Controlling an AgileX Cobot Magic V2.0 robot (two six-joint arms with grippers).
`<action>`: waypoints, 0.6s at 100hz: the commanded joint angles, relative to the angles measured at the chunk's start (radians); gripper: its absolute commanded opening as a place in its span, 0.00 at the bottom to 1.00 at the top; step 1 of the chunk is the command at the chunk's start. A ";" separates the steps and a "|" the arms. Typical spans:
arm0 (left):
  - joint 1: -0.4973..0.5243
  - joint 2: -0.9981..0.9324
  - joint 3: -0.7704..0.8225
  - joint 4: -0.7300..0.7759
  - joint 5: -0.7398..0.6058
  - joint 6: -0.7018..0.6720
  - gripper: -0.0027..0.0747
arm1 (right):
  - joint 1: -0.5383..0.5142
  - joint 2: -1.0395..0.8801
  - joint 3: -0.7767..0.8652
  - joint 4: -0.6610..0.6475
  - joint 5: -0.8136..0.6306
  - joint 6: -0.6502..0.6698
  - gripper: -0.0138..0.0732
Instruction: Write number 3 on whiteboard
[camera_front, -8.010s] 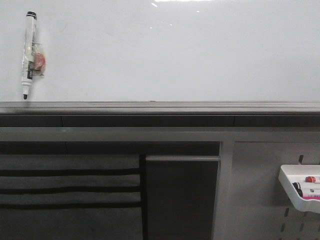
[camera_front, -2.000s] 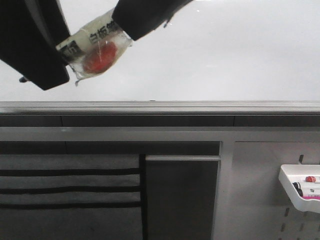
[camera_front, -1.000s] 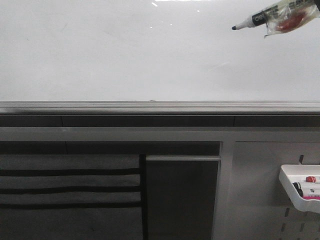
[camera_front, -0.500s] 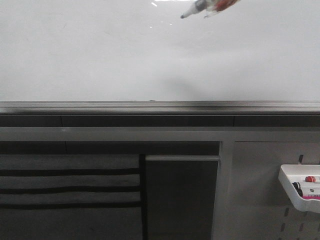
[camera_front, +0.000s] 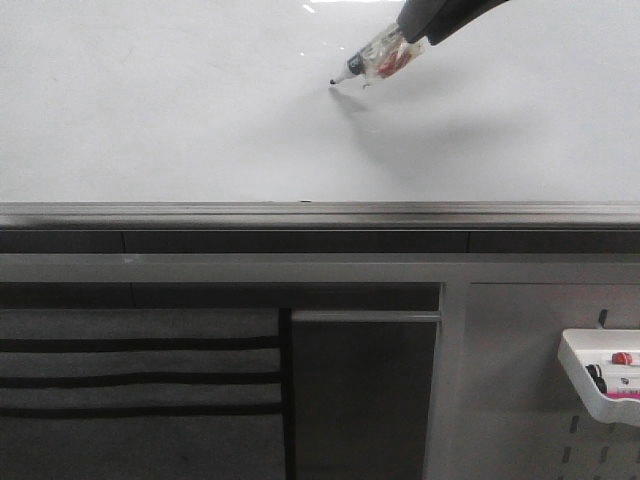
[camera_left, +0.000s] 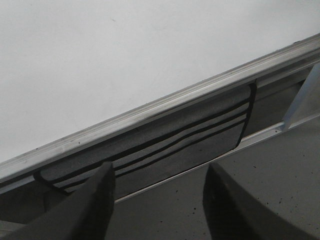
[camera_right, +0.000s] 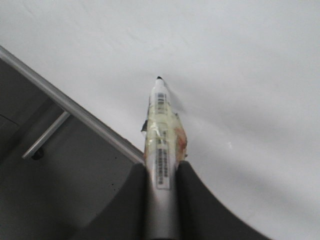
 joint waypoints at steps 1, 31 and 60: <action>0.002 -0.004 -0.025 -0.001 -0.066 -0.012 0.51 | -0.004 -0.020 -0.038 -0.025 -0.080 0.000 0.10; 0.002 -0.004 -0.025 -0.001 -0.066 -0.012 0.51 | -0.077 -0.044 0.007 -0.049 0.034 0.092 0.10; 0.002 -0.004 -0.025 -0.001 -0.066 -0.012 0.51 | -0.017 -0.006 0.015 -0.064 -0.101 0.092 0.10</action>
